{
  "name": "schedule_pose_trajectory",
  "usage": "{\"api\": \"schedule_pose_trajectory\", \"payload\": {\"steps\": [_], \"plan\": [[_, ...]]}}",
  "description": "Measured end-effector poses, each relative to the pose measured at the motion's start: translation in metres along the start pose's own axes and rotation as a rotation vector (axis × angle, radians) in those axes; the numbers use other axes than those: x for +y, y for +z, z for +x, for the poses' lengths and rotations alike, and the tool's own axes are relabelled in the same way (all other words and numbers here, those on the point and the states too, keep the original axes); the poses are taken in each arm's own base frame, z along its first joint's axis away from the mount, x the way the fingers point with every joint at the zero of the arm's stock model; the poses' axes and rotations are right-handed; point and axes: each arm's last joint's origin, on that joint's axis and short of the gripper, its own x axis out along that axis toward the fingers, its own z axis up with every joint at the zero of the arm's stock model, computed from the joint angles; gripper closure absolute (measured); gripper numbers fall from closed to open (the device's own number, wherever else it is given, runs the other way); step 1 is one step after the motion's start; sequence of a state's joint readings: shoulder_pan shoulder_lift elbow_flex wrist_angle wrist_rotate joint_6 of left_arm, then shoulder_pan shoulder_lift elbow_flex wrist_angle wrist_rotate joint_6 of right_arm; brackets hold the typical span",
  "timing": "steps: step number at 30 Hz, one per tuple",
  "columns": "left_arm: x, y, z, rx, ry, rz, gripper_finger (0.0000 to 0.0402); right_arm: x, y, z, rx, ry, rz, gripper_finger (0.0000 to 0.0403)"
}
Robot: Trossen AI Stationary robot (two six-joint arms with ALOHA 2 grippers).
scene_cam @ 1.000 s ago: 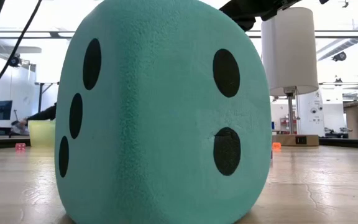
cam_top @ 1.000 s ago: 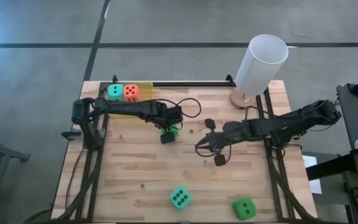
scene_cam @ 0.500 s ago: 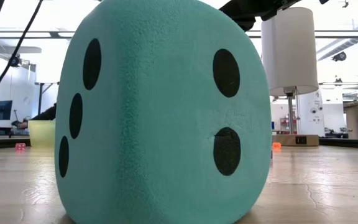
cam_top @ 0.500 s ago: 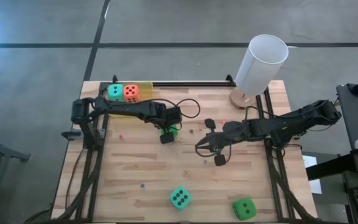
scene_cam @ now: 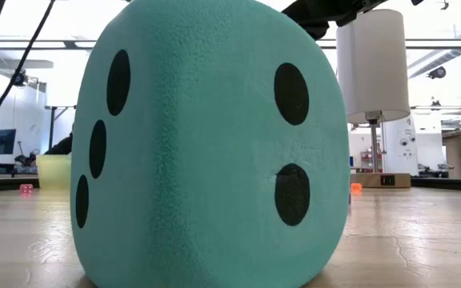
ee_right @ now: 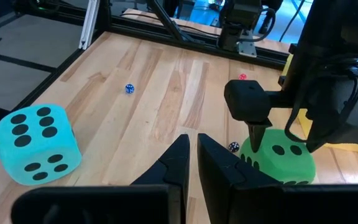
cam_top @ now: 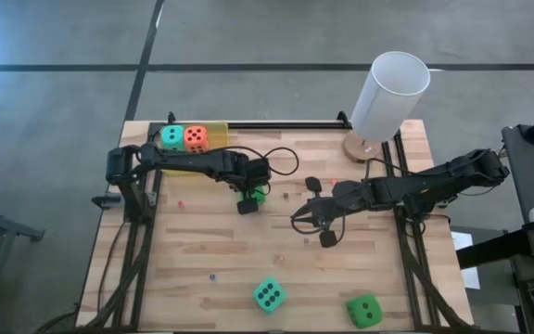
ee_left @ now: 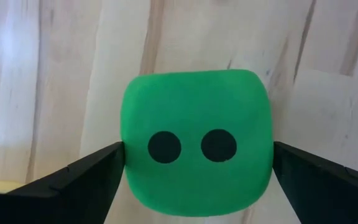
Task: Pick & Place Dice
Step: Put the top green large die into the yellow bin
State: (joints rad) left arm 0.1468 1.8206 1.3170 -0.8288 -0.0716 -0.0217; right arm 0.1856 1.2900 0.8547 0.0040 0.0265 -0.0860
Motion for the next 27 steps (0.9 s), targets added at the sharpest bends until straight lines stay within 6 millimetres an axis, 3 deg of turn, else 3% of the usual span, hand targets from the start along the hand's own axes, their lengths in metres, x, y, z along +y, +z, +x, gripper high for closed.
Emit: {"api": "schedule_pose_trajectory", "payload": {"steps": [7,27], "plan": [[-0.0021,-0.0001,-0.0007,-0.002,-0.068,0.071,0.0002,0.0,0.0001,0.0,-0.001,0.0,0.0,0.0374],[-0.0068,-0.0005,0.0,0.0,-0.034,0.062,0.0002,0.0,0.0001,0.0,-0.001,0.0,0.0,0.0374]]}}
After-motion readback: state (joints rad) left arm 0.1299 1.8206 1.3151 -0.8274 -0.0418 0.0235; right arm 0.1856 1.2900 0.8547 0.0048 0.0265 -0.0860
